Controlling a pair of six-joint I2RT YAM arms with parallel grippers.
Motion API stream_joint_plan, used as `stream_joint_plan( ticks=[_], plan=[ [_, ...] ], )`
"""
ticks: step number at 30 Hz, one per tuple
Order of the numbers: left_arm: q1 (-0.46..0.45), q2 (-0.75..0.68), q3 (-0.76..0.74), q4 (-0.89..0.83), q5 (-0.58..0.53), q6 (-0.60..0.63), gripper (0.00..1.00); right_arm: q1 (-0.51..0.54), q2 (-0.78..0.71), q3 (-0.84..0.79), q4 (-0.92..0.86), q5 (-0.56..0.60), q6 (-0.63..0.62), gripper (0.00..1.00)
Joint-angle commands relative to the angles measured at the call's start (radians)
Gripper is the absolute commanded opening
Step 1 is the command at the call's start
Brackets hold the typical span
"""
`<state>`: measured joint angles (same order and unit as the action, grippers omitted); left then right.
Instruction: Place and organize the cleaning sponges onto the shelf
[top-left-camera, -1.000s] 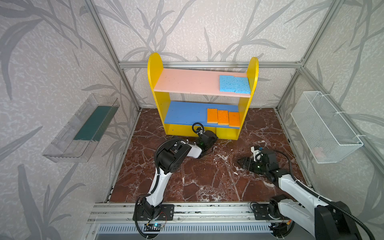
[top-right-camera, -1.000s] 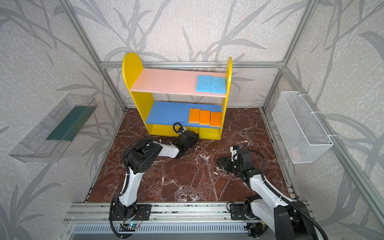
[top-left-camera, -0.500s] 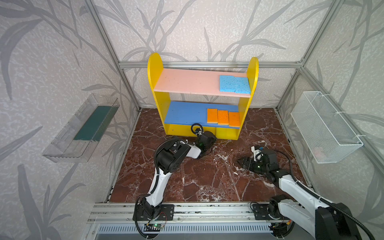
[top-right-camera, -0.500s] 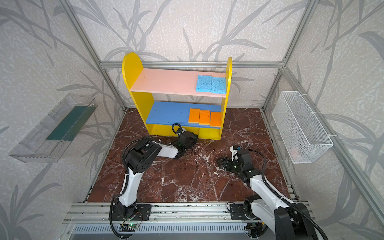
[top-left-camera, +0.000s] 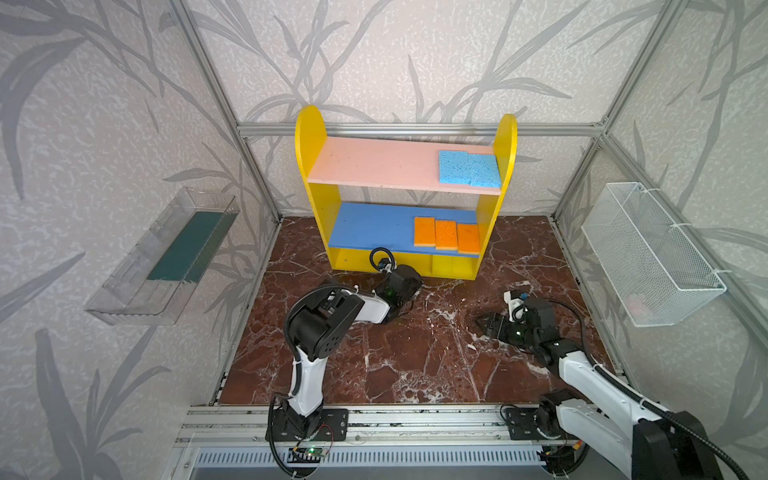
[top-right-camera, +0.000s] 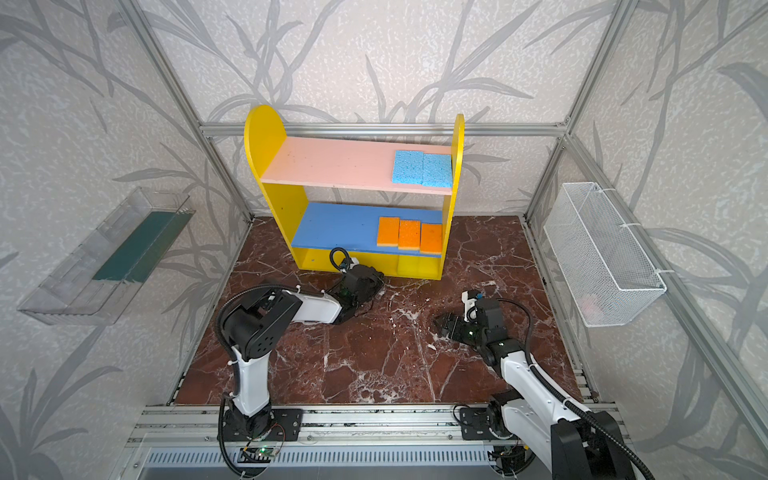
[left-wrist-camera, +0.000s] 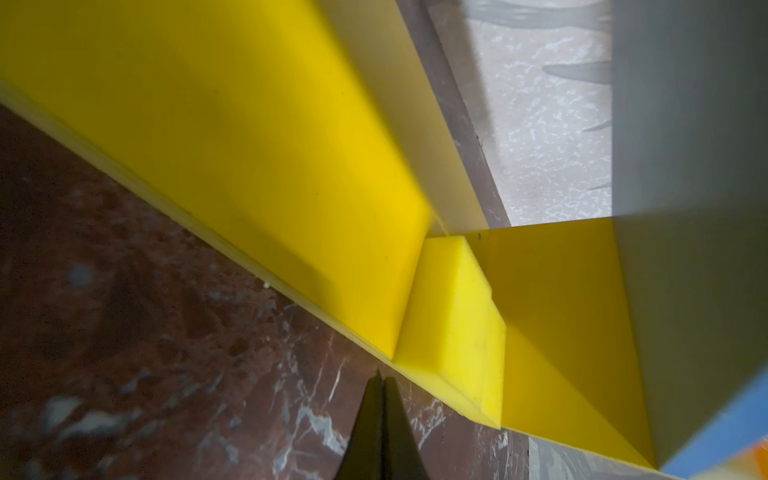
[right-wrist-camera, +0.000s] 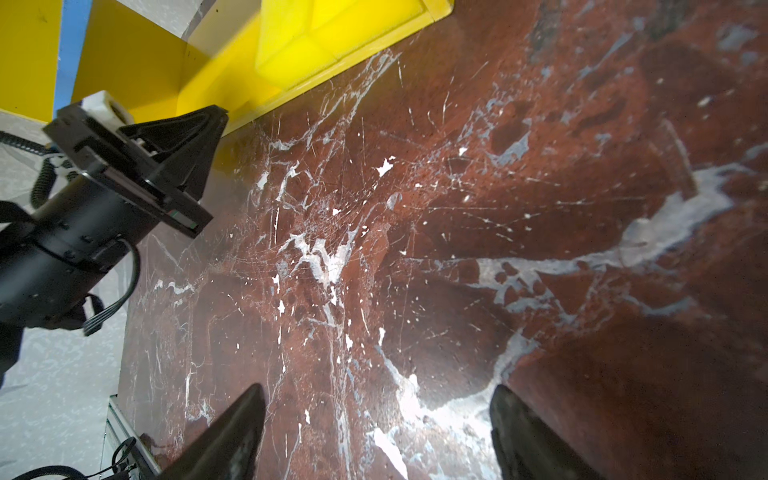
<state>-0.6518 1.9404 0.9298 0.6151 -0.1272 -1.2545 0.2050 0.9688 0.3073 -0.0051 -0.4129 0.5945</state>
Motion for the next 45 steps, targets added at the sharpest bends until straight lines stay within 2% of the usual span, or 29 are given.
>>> stream_joint_plan(
  ticks=[1, 8, 11, 16, 17, 19, 21, 22, 24, 28, 34, 39, 42, 45],
  plan=[
    [-0.006, -0.115, -0.051, -0.061, -0.031, 0.083, 0.0, 0.004, -0.031, 0.021, 0.0, 0.015, 0.008, 0.83],
    [-0.006, -0.364, -0.199, -0.175, -0.016, 0.245, 0.01, 0.003, -0.113, 0.035, -0.037, 0.091, -0.021, 0.85],
    [-0.007, -0.485, -0.24, -0.276, -0.041, 0.305, 0.08, 0.002, -0.156, 0.049, -0.072, 0.114, -0.036, 0.86],
    [-0.005, -0.701, -0.298, -0.427, -0.12, 0.374, 0.27, 0.002, -0.196, 0.077, -0.103, 0.138, -0.038, 0.87],
    [-0.005, -0.75, -0.301, -0.462, -0.137, 0.397, 0.34, 0.002, -0.199, 0.081, -0.097, 0.144, -0.037, 0.87],
    [-0.002, -0.825, -0.294, -0.538, -0.182, 0.446, 0.6, 0.002, -0.185, 0.096, -0.078, 0.147, -0.046, 0.89],
    [0.008, -0.888, -0.262, -0.656, -0.25, 0.499, 0.79, 0.001, -0.146, 0.13, -0.073, 0.16, -0.065, 0.9],
    [0.019, -0.907, -0.244, -0.702, -0.274, 0.527, 0.85, 0.001, -0.123, 0.149, -0.073, 0.168, -0.076, 0.91],
    [0.058, -0.933, -0.196, -0.807, -0.298, 0.589, 0.92, -0.001, -0.072, 0.195, -0.071, 0.201, -0.099, 0.92],
    [0.178, -0.932, -0.139, -0.901, -0.289, 0.658, 0.98, -0.004, 0.009, 0.259, -0.066, 0.317, -0.153, 0.94],
    [0.391, -0.871, -0.176, -0.796, -0.249, 0.761, 0.99, -0.014, 0.11, 0.285, -0.018, 0.578, -0.252, 1.0],
    [0.577, -0.723, -0.149, -0.752, -0.184, 0.832, 0.99, -0.018, 0.198, 0.282, 0.019, 0.734, -0.323, 0.99],
    [0.645, -0.62, -0.147, -0.696, -0.174, 0.891, 0.99, -0.024, 0.252, 0.306, 0.009, 0.811, -0.335, 0.99],
    [0.667, -0.542, -0.164, -0.619, -0.207, 0.95, 0.99, -0.024, 0.291, 0.308, 0.07, 0.865, -0.394, 0.99]
  ],
)
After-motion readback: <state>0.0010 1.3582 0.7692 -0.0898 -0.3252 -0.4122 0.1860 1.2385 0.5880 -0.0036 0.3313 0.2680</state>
